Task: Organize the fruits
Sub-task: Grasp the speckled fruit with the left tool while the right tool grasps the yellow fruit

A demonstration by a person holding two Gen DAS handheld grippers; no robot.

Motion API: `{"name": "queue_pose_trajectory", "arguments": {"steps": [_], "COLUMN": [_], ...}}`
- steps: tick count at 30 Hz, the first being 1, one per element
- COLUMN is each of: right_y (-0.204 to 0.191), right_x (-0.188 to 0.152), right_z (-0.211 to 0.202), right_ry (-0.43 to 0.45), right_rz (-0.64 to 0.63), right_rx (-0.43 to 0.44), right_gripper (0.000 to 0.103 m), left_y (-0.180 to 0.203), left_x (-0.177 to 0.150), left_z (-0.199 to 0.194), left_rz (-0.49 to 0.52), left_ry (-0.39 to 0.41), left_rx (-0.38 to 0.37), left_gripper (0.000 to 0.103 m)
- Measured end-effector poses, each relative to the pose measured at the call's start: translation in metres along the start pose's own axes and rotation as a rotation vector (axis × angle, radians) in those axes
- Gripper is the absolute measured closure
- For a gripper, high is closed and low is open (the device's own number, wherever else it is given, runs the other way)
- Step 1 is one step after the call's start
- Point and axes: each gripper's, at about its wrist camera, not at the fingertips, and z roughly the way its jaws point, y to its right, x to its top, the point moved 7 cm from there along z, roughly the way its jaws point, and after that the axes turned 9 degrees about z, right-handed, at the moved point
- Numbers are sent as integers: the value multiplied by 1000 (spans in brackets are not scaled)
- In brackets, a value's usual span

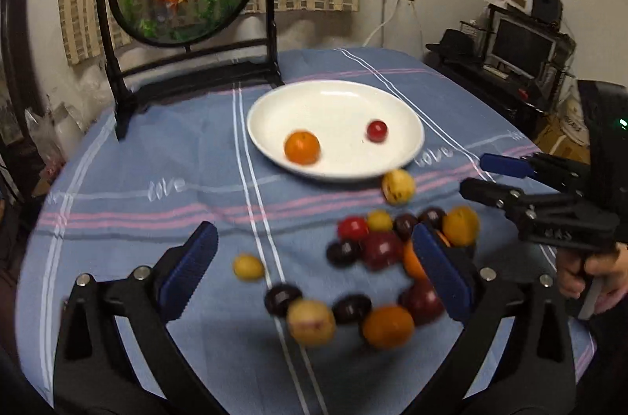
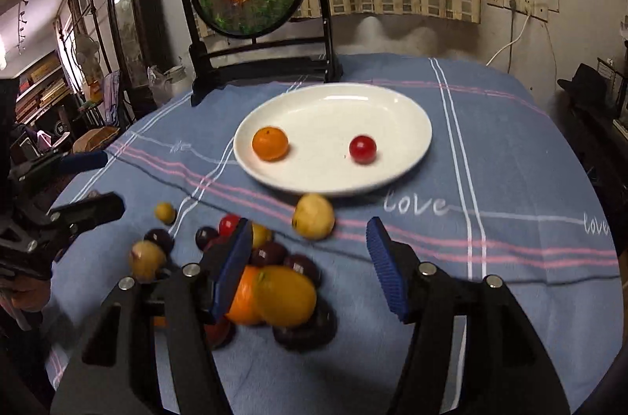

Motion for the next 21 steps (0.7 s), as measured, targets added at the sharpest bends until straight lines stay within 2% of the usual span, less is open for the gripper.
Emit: {"name": "queue_pose_trajectory", "arguments": {"steps": [3,5,10,14,15,16,19,21], "right_y": [-2,-3,2,1,1,1,0,-1], "right_x": [-13,-20,-25,-29,-31,-31,-32,-32], "right_z": [5,7,11,19,21,22,22,21], "right_ry": [-41,-64,-89,-127,-141,-148,-166,-168], "right_rz": [5,9,37,53,65,70,86,94], "right_rx": [12,13,21,47,64,73,115,122], "right_gripper": [42,42,42,42,43,48,60,63], "left_y": [1,-1,-4,-3,-4,-4,-9,-10], "left_x": [-26,-38,-44,-44,-44,-45,-47,-50], "left_z": [-1,6,6,-1,-1,-1,4,7], "left_rz": [-38,-65,-110,-82,-84,-89,-113,-124], "left_ry": [-1,-46,-46,-14,-13,-15,-35,-56], "left_rx": [-52,-41,-93,-65,-70,-77,-88,-100], "left_gripper": [2,2,2,3,4,5,12,29]}}
